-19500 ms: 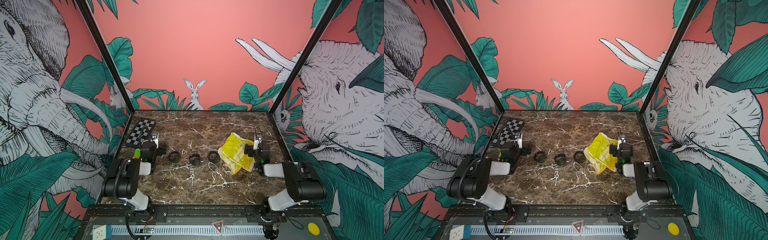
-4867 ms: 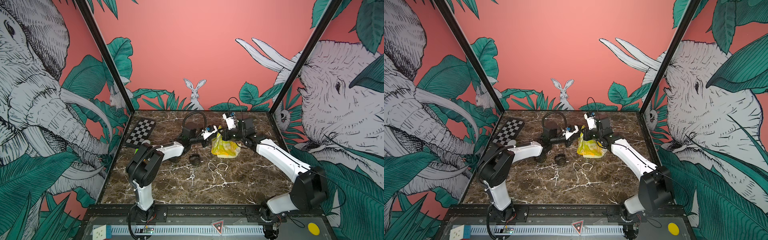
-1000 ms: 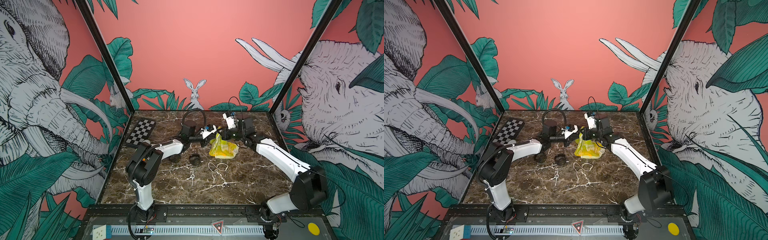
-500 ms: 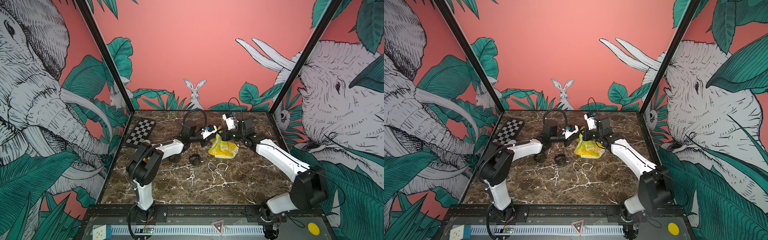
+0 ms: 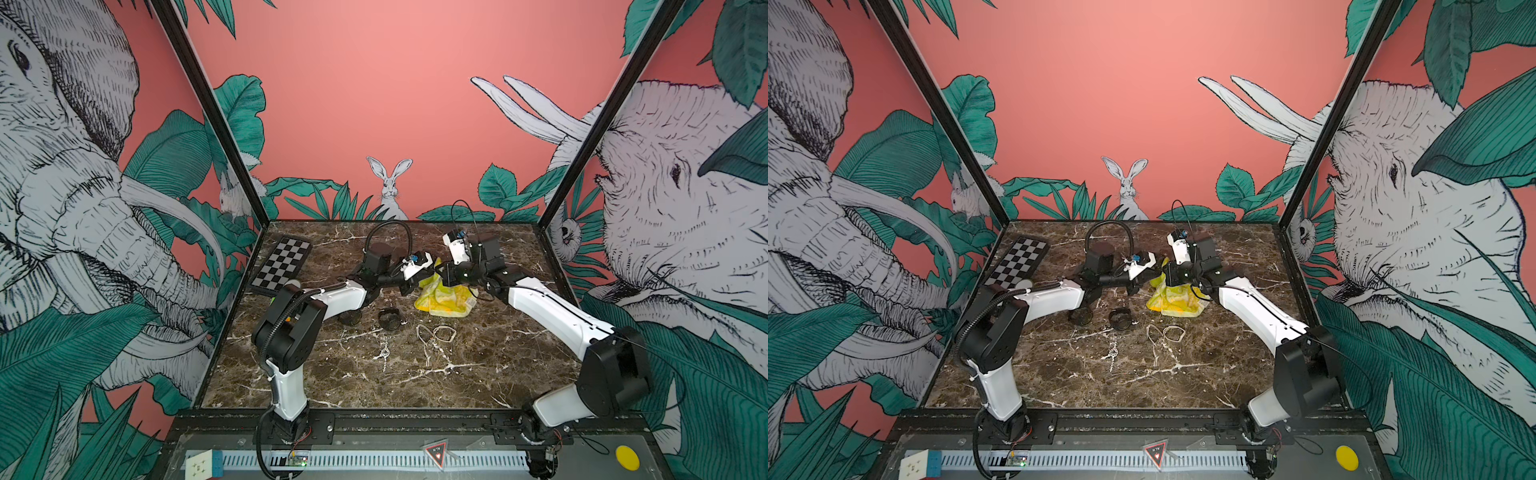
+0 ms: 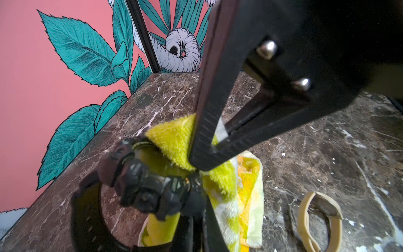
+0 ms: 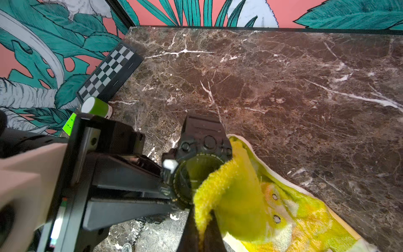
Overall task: Wipe the watch dial
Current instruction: Wipe the dirt from the watch dial.
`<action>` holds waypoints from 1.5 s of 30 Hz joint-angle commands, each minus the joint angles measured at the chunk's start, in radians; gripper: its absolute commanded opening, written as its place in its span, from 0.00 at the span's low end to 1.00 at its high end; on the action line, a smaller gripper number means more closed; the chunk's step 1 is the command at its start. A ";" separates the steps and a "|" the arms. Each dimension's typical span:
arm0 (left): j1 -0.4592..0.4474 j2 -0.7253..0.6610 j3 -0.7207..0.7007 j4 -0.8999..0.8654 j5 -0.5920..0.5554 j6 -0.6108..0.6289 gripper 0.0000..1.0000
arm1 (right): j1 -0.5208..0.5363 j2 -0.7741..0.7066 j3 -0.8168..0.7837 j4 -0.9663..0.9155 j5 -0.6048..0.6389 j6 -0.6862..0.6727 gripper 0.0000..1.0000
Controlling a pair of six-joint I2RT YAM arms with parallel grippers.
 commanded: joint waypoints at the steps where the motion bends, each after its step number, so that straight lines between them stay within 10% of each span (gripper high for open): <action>1: -0.004 -0.104 -0.001 0.094 0.047 0.012 0.00 | -0.003 0.027 0.010 -0.080 0.066 -0.023 0.00; 22: -0.002 -0.089 0.026 -0.078 0.041 0.067 0.00 | -0.036 -0.224 -0.004 -0.035 -0.019 -0.018 0.00; 45: -0.001 -0.055 0.062 -0.072 0.125 0.018 0.00 | -0.014 -0.060 0.072 0.087 -0.156 0.015 0.00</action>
